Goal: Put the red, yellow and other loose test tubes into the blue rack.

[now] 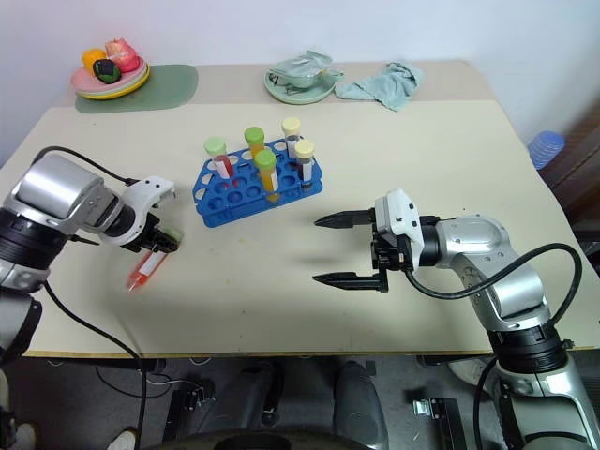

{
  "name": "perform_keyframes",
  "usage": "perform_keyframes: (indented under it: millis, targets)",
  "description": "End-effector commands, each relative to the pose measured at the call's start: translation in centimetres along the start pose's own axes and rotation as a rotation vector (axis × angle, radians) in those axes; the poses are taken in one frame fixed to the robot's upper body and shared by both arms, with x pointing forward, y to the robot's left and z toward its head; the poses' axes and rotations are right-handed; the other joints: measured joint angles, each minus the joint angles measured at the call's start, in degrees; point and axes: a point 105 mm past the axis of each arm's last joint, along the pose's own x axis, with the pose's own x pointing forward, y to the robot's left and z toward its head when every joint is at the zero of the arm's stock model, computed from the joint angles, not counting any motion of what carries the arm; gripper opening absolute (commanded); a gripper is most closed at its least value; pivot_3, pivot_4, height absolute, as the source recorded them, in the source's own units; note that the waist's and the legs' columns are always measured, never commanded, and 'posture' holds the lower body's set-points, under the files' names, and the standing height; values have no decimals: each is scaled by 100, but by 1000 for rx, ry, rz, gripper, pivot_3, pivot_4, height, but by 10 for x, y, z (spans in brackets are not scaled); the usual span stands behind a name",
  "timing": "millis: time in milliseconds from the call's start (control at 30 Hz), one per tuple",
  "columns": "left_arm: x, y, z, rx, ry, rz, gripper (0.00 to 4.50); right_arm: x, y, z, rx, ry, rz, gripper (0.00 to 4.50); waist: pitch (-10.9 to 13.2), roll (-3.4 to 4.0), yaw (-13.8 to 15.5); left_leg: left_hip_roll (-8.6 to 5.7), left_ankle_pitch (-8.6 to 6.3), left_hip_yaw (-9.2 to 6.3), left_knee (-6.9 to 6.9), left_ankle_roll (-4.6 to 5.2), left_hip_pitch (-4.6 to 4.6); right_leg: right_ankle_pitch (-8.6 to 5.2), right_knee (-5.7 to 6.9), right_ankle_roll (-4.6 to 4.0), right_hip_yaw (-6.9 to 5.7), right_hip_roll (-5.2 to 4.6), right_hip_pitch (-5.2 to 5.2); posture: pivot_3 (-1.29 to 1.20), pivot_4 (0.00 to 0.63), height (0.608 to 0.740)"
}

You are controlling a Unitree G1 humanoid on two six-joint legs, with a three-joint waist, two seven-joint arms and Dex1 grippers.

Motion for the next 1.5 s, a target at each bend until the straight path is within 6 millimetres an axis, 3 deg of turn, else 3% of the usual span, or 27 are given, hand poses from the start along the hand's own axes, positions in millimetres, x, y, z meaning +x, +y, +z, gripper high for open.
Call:
perform_keyframes:
  millis: [33, 300, 400, 467, 633, 800, 967, 1267, 1500]
  targets:
    - [-34, -2, 18, 27, -171, -8, 1611, 2, -2, 8, -40, -27, 0, 4366, 1, -1, 0, 1, 0, 0, 0, 0, 0, 0, 0, 0, 0, 0, 0, 0, 150, 740]
    - [-96, -32, 28, 195, -586, 28, 1611, -3, -11, 10, -24, -48, -19, 4366, 0, 0, 5, 4, 0, 4, -3, -1, -1, 0, 0, 0, 2, -3, -5, 0, 150, 740]
    - [-124, -54, 48, 235, -911, 18, 1611, -3, -14, 13, -15, -59, -30, 4366, 0, -5, 49, 2, 0, 1, 4, 0, -2, 0, -5, 0, -3, -6, 4, 0, 150, 740]
    - [-143, -67, 62, 201, -1187, -42, 1611, -4, -20, 14, -18, -54, -54, 4366, -4, -1, 47, 2, 0, 1, 8, -2, -1, 1, -10, 0, -5, -7, 10, 0, 150, 740]
    - [-161, -63, 81, 55, -1523, 2, 1611, -9, -48, 9, -13, 12, -243, 4366, -4, -4, 15, 4, 2, 1, 4, -5, 0, 2, -15, -2, -11, -7, 10, 0, 150, 740]
    - [-135, -75, 85, 104, -1610, 29, 1611, -20, -67, 7, 24, 24, -444, 4366, -5, -2, 31, 3, 2, 8, -2, -5, 1, 3, -18, -2, -7, -9, 7, 0, 150, 740]
    - [-104, -81, 88, 106, -1603, 45, 1611, -25, -61, 5, 26, 40, -484, 4366, -5, -3, 112, -3, 0, 6, 3, -1, 0, 3, -23, -2, -6, -11, 13, 0, 150, 740]
    - [-66, -82, 95, 100, -1561, 80, 1611, -26, -56, 5, 20, 39, -521, 4366, -5, -3, 148, -4, -1, 8, 4, 2, 0, 3, -23, -2, -5, -11, 13, 0, 150, 740]
    - [-49, -90, 92, 108, -1536, 53, 1611, -34, -55, 3, 16, 50, -544, 4366, -5, -3, 141, -5, -1, 8, 4, 2, 0, 3, -23, -1, -5, -11, 13, 0, 150, 740]
